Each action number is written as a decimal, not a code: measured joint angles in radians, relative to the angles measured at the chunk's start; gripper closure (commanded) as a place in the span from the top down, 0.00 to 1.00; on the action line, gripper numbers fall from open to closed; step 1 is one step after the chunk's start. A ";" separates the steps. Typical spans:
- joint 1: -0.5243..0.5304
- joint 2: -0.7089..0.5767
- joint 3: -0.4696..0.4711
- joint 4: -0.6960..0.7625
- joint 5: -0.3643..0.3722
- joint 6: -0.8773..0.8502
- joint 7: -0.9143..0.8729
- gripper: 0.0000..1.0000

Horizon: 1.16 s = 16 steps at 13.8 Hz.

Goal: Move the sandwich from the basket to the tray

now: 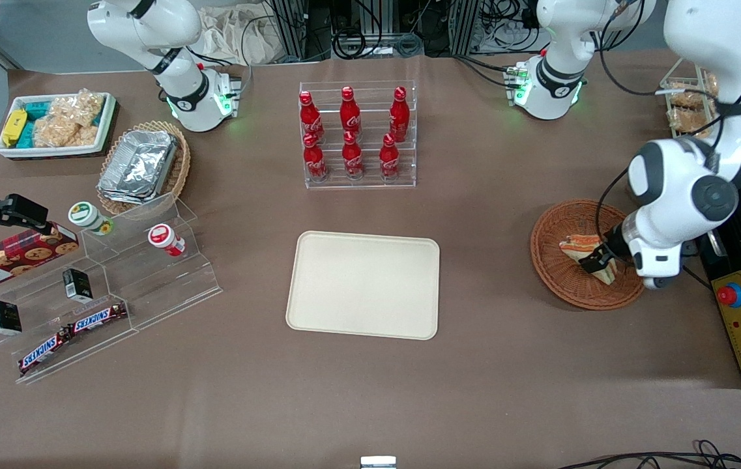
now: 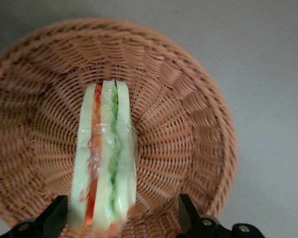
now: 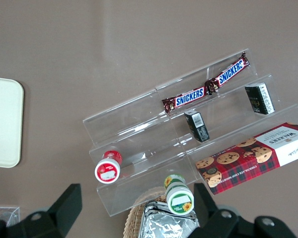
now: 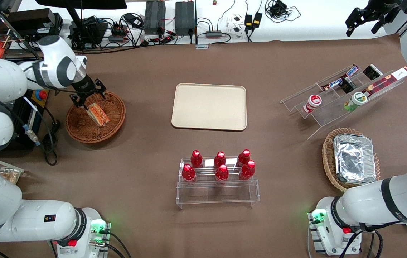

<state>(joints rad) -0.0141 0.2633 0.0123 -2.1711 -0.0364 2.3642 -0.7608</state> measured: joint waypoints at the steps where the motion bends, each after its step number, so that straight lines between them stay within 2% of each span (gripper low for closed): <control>1: 0.000 0.031 0.006 0.000 0.000 0.020 -0.003 0.56; 3: 0.001 0.075 0.016 0.000 0.000 0.057 -0.004 0.04; 4: 0.001 0.089 0.018 0.000 0.000 0.067 -0.004 0.00; 8: 0.002 0.072 0.018 0.012 0.009 0.056 0.009 0.00; 11: -0.003 -0.041 0.011 0.107 0.005 -0.176 0.153 0.00; 13: -0.009 -0.106 -0.006 0.222 -0.074 -0.343 0.310 0.00; 14: -0.016 -0.118 -0.029 0.266 -0.115 -0.374 0.345 0.00; 16: -0.053 -0.107 -0.098 0.304 -0.137 -0.357 0.368 0.00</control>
<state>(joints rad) -0.0673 0.1561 -0.0859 -1.8675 -0.1735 2.0070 -0.3924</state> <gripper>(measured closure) 0.797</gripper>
